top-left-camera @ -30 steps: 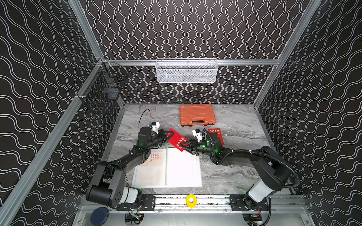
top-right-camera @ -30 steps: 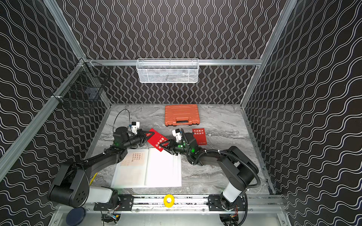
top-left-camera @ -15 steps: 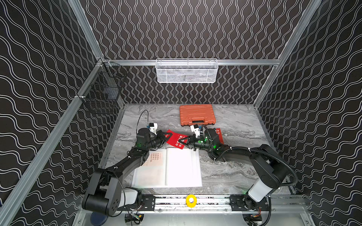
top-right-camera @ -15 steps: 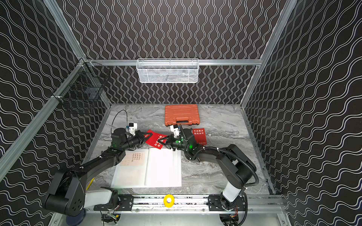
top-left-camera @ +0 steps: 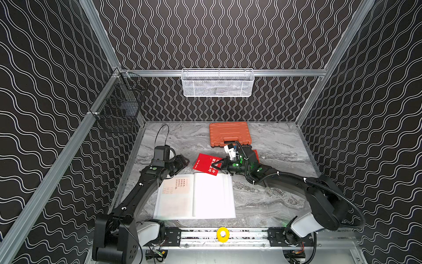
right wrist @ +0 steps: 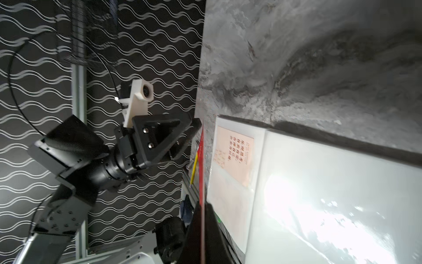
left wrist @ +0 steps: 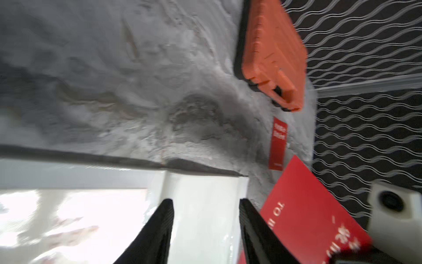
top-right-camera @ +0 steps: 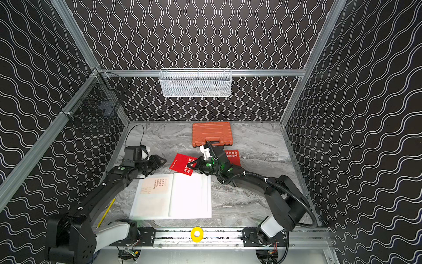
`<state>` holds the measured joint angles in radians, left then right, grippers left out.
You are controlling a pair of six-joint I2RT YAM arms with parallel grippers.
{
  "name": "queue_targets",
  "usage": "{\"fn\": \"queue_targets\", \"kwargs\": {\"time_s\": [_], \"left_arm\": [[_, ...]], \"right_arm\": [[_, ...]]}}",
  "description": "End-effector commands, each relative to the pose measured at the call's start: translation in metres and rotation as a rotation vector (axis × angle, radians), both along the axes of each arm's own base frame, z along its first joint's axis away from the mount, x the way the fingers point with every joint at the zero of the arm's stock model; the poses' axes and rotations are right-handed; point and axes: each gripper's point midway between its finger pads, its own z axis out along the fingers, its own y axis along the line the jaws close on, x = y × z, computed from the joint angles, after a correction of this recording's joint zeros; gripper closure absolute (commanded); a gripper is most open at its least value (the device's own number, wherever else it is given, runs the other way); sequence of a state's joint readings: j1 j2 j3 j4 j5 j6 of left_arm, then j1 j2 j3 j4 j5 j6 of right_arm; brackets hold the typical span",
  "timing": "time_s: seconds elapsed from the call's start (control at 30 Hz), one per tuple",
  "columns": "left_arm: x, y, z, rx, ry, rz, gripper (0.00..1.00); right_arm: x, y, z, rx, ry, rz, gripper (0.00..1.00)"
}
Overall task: Place the photos into the photo albums
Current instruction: Insert the photo into the photo album.
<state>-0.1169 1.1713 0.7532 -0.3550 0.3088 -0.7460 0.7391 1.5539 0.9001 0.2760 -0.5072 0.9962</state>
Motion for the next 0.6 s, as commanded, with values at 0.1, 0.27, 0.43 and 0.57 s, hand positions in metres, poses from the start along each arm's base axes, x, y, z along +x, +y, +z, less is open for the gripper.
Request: {"fn": "queue_targets", "kwargs": {"time_s": [0.1,0.27,0.43,0.57], "left_arm": [[-0.035,0.044,-0.035,0.167,0.156,0.066,0.48],[-0.044,0.063,-0.046,0.198,0.178,0.131,0.48],[-0.050,0.082,-0.060,0.217,0.211,0.190,0.49],[-0.057,0.102,-0.070,0.229,0.213,0.277,0.48]], "right_arm": [[-0.043,-0.009,-0.032,-0.188,0.084,0.143,1.00],[-0.070,-0.001,-0.042,-0.259,0.102,0.227,1.00],[-0.094,0.008,-0.051,-0.281,0.145,0.294,1.00],[-0.108,0.012,-0.062,-0.317,0.176,0.319,1.00]]}}
